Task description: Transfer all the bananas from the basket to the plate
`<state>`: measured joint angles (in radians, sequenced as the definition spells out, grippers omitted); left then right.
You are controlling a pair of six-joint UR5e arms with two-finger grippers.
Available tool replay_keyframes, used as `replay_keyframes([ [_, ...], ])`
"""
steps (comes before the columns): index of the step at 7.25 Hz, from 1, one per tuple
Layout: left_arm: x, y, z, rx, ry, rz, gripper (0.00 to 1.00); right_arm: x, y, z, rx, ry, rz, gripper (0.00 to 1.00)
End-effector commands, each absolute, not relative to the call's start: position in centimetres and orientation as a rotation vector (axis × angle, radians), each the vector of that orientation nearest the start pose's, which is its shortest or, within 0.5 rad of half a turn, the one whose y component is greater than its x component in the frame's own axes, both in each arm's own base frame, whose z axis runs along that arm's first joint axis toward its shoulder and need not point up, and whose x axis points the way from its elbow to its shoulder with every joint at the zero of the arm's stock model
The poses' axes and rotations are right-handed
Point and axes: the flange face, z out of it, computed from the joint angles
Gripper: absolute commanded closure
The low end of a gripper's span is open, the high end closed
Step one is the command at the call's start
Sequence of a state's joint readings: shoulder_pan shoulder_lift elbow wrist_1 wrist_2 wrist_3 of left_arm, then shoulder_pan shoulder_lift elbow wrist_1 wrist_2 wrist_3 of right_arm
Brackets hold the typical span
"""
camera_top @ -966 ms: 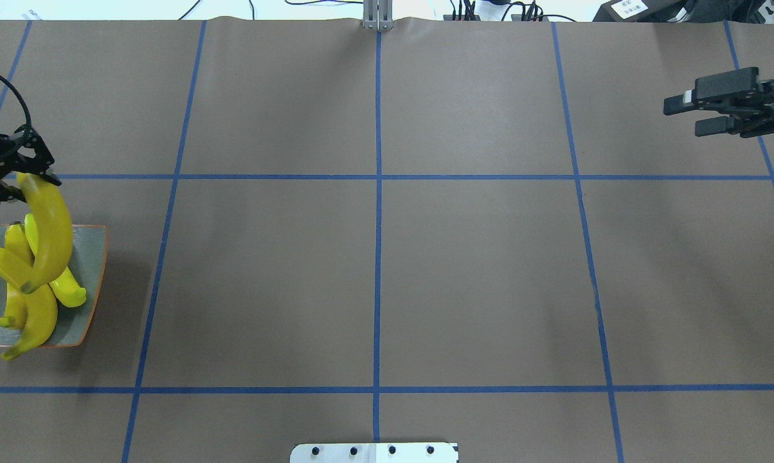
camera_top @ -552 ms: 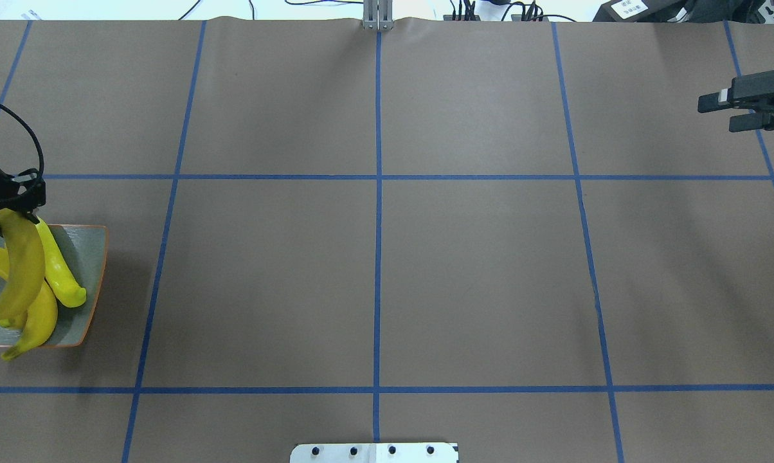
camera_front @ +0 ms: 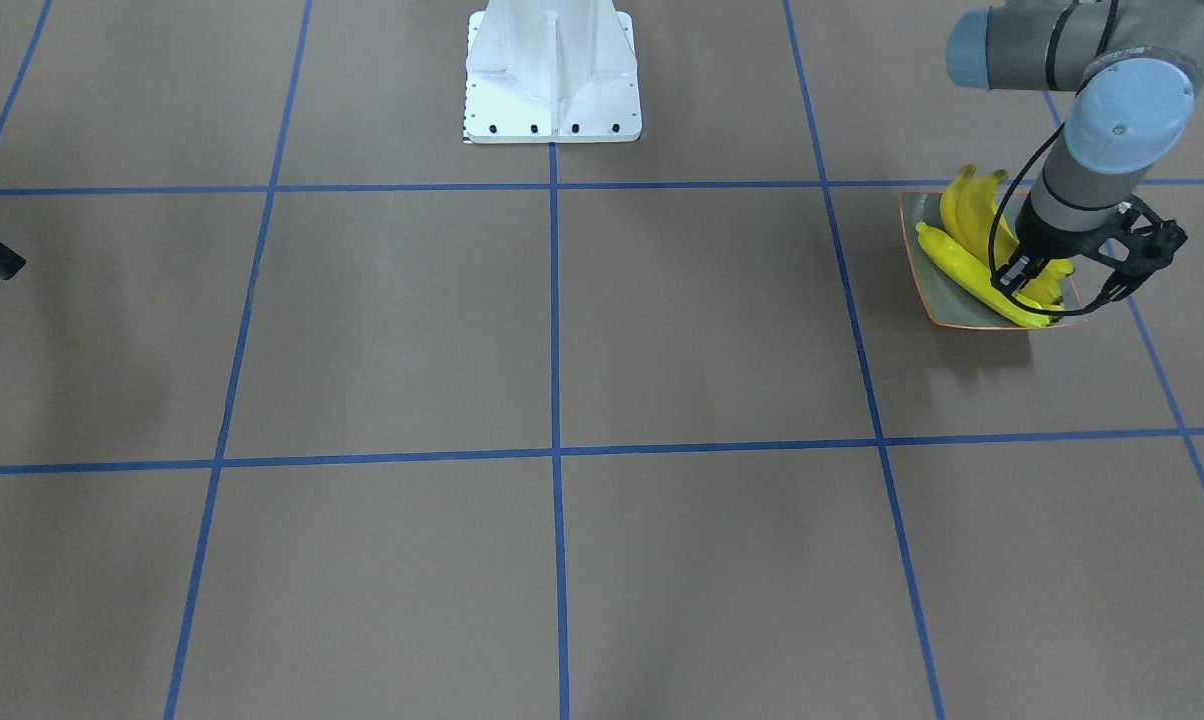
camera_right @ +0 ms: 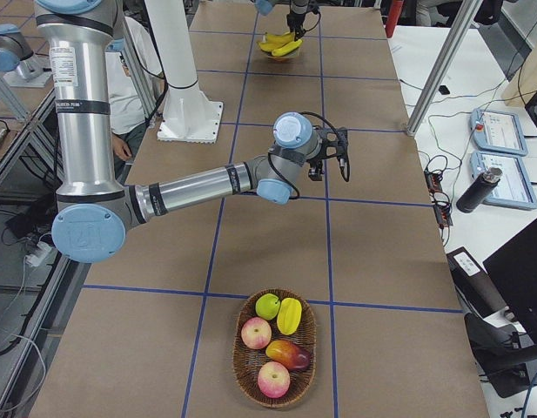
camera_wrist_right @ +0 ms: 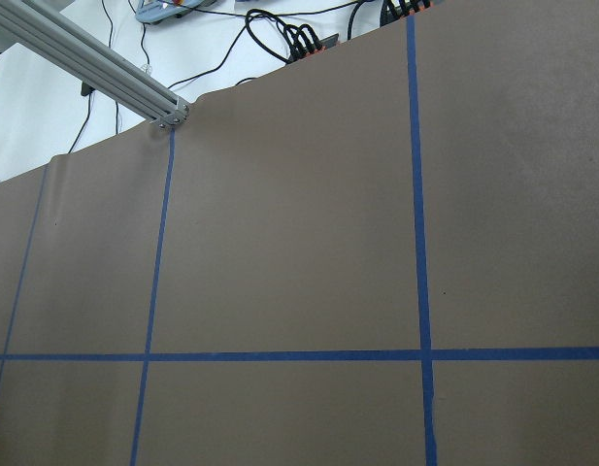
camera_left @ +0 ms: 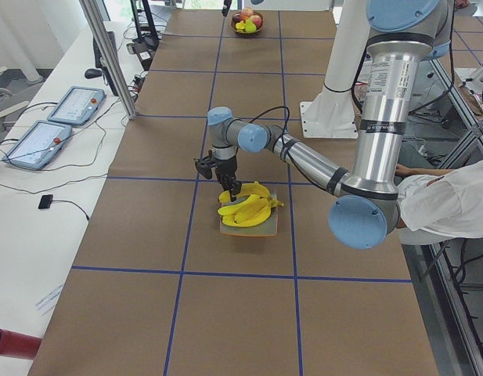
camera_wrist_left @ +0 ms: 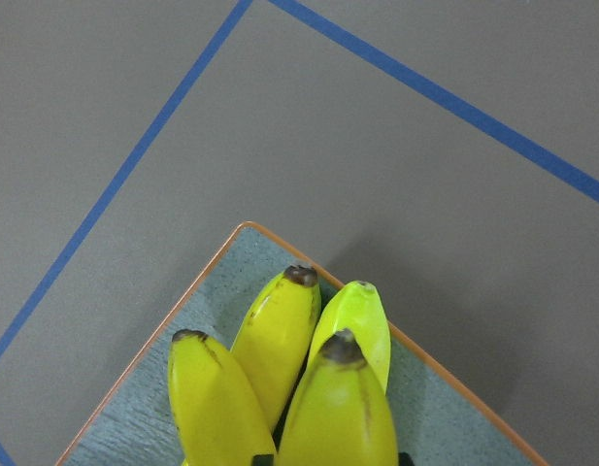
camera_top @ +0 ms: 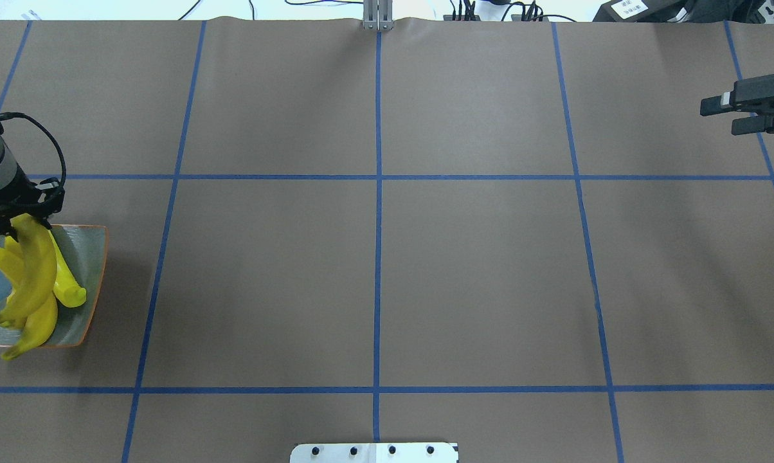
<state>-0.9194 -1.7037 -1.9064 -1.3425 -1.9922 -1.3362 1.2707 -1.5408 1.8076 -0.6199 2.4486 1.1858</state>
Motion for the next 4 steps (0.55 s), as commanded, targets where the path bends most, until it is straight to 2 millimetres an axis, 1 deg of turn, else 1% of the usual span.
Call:
replay_keyframes([
  [1, 25.0, -48.1, 47.7, -0.232, 0.424, -0.623, 1.0, -9.0, -48.0, 41.2, 0.314, -1.315, 0.212, 0.0],
  [2, 25.2, -48.3, 48.5, -0.24, 0.411, -0.627, 1.0, -9.0, -48.0, 41.2, 0.314, -1.315, 0.212, 0.0],
  [3, 25.5, -48.6, 48.6, -0.242, 0.409, -0.627, 1.0, -9.0, -48.0, 41.1, 0.313, -1.316, 0.211, 0.0],
  [4, 26.1, -49.5, 48.7, -0.244, 0.403, -0.629, 0.89, -9.0, -48.0, 41.2, 0.312, -1.316, 0.212, 0.0],
])
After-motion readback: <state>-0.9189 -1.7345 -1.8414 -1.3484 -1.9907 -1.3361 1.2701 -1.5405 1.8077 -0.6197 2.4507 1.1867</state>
